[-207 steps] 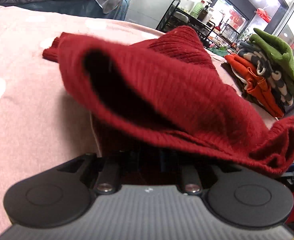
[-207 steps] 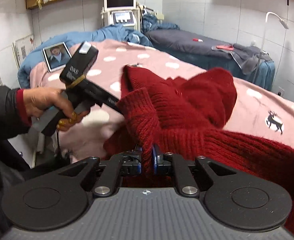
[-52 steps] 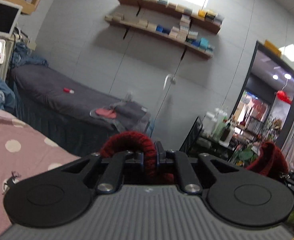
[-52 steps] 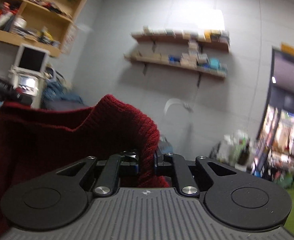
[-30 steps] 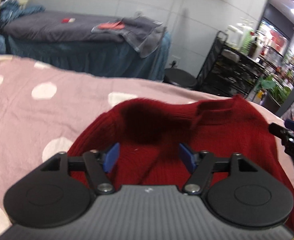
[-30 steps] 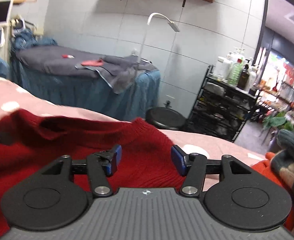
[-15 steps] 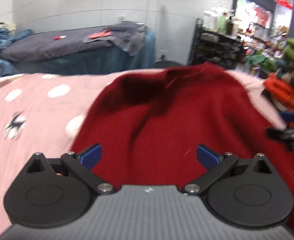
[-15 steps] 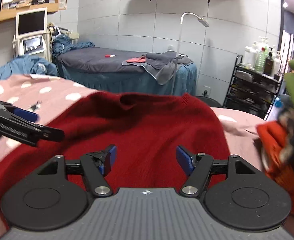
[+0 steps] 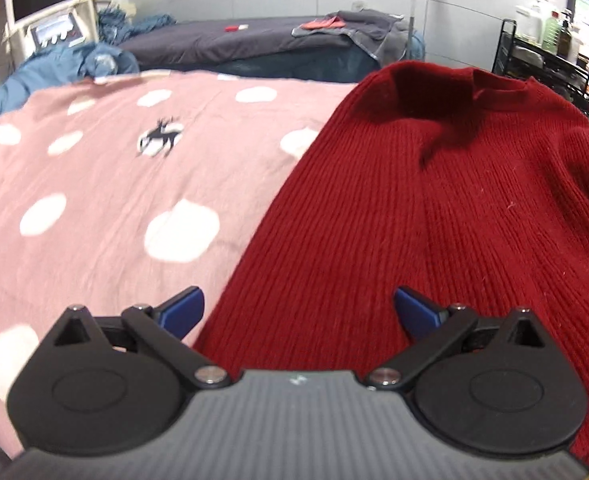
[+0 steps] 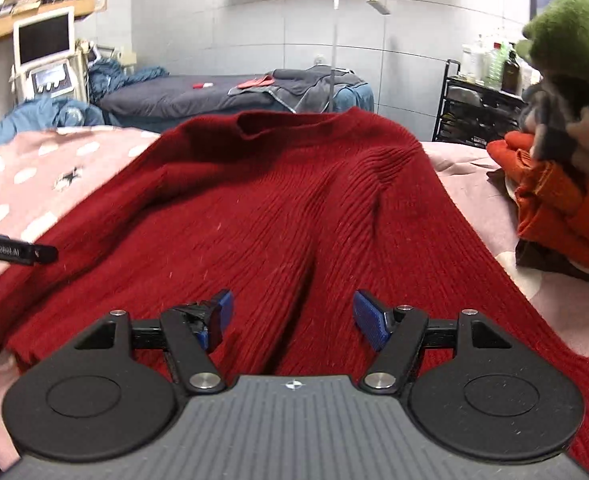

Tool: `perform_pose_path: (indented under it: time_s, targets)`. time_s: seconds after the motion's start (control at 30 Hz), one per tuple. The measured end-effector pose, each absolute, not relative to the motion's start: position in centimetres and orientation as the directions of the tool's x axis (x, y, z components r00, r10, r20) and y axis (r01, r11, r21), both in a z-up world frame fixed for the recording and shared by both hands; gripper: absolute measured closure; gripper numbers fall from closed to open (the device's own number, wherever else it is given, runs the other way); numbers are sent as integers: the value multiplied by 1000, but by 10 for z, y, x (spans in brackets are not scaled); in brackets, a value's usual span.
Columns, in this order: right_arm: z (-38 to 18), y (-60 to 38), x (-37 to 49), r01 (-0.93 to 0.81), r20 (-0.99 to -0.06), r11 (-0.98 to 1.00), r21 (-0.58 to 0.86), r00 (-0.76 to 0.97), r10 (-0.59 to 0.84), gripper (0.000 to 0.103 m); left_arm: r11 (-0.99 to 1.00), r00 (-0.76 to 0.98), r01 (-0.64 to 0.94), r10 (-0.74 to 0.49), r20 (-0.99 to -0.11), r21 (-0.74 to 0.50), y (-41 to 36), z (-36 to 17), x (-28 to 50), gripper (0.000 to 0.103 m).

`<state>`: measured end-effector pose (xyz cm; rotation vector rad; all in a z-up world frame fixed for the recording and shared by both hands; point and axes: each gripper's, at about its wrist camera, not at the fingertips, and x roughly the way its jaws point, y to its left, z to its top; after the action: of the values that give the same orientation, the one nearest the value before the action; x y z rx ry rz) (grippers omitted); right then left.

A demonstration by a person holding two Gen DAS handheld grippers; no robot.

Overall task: Fold small clothes
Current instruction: 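Lower the sweater flat onto the bedspread and open both grippers, then grasp a sweater sleeve with the left gripper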

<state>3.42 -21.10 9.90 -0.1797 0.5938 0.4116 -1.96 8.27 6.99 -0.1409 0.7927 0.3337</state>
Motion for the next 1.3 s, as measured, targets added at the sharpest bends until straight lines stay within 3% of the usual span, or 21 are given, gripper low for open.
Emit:
perform_pose_path:
  time_s: [0.23,0.33,0.5,0.57,0.63,0.87,1.03,1.17,1.23,1.3]
  targets:
    - [92,-213,37,-419,-586,907,-41,745,318,0,941,638,-329,160,-753,-78,81,64,-18,0]
    - [86,-213,37,-418,-596,907,-40,739,314,0,965,637,-261,162,-754,-13,69,53,-13,1]
    - [82,-214,36,-423,-599,905,-51,738,311,0,973,659,-231,151,-737,-7,61,49,-14,31]
    - [81,-215,36,-421,-601,906,-48,736,311,0,970,673,-241,151,-724,-22,64,55,-14,61]
    - [79,-216,36,-422,-601,905,-45,735,313,0,968,686,-247,148,-712,-37,70,64,-12,77]
    - [80,-217,35,-429,-601,903,-38,731,322,0,955,725,-297,238,-646,18,106,101,12,87]
    - [79,-217,38,-424,-607,905,-36,728,317,0,911,731,-388,396,-556,138,145,131,38,94]
    - [78,-216,39,-428,-612,903,-41,725,316,0,860,696,-474,497,-518,187,185,136,68,94]
    - [78,-215,40,-429,-615,902,-41,723,316,0,837,659,-503,532,-532,214,205,131,85,94]
    - [78,-215,40,-428,-617,903,-42,722,314,0,855,651,-500,476,-592,138,218,129,92,92]
